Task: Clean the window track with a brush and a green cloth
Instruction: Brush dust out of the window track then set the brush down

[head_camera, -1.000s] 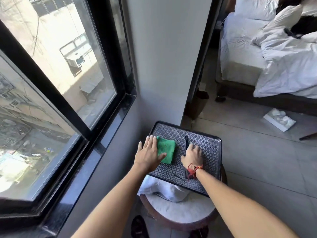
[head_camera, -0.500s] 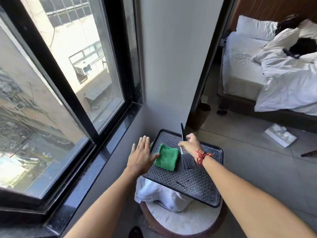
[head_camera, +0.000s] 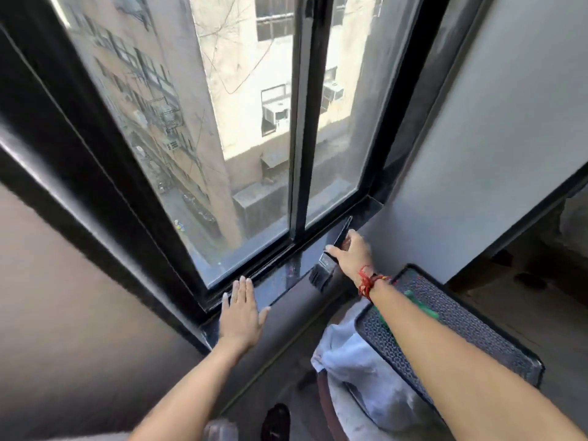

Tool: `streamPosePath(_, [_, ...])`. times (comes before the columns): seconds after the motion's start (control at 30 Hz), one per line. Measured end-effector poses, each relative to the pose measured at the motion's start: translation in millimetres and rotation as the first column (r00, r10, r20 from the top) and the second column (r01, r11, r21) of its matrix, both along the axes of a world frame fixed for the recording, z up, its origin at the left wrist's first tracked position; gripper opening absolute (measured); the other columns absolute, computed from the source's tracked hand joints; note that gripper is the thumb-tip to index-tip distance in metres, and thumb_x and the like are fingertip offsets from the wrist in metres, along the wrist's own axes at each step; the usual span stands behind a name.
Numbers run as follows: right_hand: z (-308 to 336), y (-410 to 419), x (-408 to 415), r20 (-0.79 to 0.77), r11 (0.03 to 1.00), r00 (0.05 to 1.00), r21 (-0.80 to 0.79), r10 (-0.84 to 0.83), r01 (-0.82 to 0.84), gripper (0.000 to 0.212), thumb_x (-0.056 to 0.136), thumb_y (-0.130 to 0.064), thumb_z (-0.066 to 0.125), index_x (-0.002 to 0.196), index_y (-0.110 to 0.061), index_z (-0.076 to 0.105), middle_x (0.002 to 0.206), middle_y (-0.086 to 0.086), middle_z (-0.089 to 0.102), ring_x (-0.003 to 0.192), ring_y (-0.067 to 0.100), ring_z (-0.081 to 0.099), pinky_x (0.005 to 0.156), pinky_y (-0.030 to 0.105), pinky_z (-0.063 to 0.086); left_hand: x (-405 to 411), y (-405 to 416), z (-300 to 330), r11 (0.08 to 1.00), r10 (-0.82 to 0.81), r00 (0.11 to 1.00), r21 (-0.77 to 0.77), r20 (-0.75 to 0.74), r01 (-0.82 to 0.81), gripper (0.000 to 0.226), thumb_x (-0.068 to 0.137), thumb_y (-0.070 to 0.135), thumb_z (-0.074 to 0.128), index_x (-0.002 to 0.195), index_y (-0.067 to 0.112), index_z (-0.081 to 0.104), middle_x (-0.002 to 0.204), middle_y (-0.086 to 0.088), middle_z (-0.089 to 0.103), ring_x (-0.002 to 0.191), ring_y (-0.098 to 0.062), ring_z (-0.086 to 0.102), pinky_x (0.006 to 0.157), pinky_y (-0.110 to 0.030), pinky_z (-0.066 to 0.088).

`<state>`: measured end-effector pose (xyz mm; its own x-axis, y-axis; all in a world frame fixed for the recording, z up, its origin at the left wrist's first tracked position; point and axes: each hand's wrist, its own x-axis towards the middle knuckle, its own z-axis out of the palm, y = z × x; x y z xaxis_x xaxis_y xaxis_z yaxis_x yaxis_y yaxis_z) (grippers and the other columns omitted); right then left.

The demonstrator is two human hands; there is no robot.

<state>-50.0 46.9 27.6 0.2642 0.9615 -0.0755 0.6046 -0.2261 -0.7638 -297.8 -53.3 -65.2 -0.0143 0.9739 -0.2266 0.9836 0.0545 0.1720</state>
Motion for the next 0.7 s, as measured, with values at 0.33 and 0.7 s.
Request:
streamPosePath(0.33, [-34, 14, -116, -0.326, 0.992, 0.941, -0.06, 0.086, -0.112, 0.028, 0.083, -0.024, 0.081, 0.098, -0.004, 0.069, 0.092, 0.018, 0.075, 0.091, 0.036, 0.073, 0.083, 0.049, 0.061, -3, -37, -25, 0.923, 0.371, 0.913, 0.035, 0.172, -0.382, 0.094, 0.1, 0.052, 0.046, 0.157, -0.005, -0.003, 0.167, -0.024, -0.008, 0.156, -0.034, -0.008, 0.128, -0.047, 0.002])
streamPosePath(0.7, [-42, 17, -127, -0.044, 0.987, 0.986, -0.016, 0.162, -0.163, 0.045, 0.085, -0.039, 0.077, 0.058, -0.022, 0.046, 0.062, -0.005, 0.06, 0.069, 0.024, 0.066, 0.069, 0.035, 0.054, -3, -47, -36, 0.914, 0.373, 0.901, 0.082, 0.22, -0.398, 0.096, 0.1, 0.045, 0.049, 0.156, -0.004, -0.011, 0.166, -0.02, -0.022, 0.155, -0.029, -0.018, 0.128, -0.045, 0.009])
